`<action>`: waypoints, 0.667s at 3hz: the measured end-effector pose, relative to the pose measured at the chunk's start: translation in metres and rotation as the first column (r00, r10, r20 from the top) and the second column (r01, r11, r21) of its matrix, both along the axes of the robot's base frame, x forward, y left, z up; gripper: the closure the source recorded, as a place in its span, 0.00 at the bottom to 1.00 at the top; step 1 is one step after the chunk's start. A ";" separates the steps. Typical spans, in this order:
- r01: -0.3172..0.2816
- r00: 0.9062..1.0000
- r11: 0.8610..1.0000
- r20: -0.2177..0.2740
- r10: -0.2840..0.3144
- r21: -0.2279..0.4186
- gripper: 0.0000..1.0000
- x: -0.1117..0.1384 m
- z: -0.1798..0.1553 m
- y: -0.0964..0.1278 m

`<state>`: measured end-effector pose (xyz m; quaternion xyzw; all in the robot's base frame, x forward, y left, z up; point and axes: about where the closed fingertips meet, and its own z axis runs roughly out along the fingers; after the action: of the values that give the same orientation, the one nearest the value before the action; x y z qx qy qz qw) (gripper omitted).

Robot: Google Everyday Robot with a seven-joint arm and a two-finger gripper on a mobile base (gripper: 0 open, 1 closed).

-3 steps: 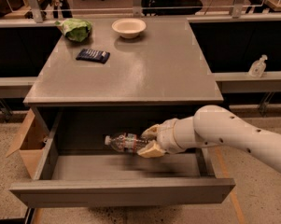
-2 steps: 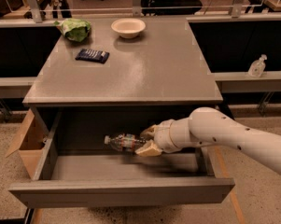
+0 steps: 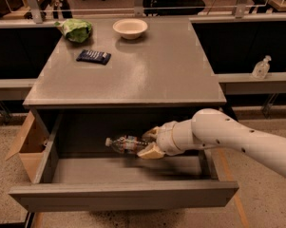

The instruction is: Place water bottle into top drawer

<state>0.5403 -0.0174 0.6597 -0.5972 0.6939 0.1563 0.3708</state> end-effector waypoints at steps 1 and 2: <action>-0.003 1.000 1.000 -0.001 0.003 0.000 0.30 0.000 -0.001 0.001; 0.007 0.999 1.000 0.032 -0.007 0.021 0.01 -0.003 0.012 -0.001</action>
Offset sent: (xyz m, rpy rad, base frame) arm -0.0056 -0.0045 0.0198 0.0406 -0.0537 -0.0203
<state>0.5375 -0.0185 0.6713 -0.5932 0.6882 0.1527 0.3887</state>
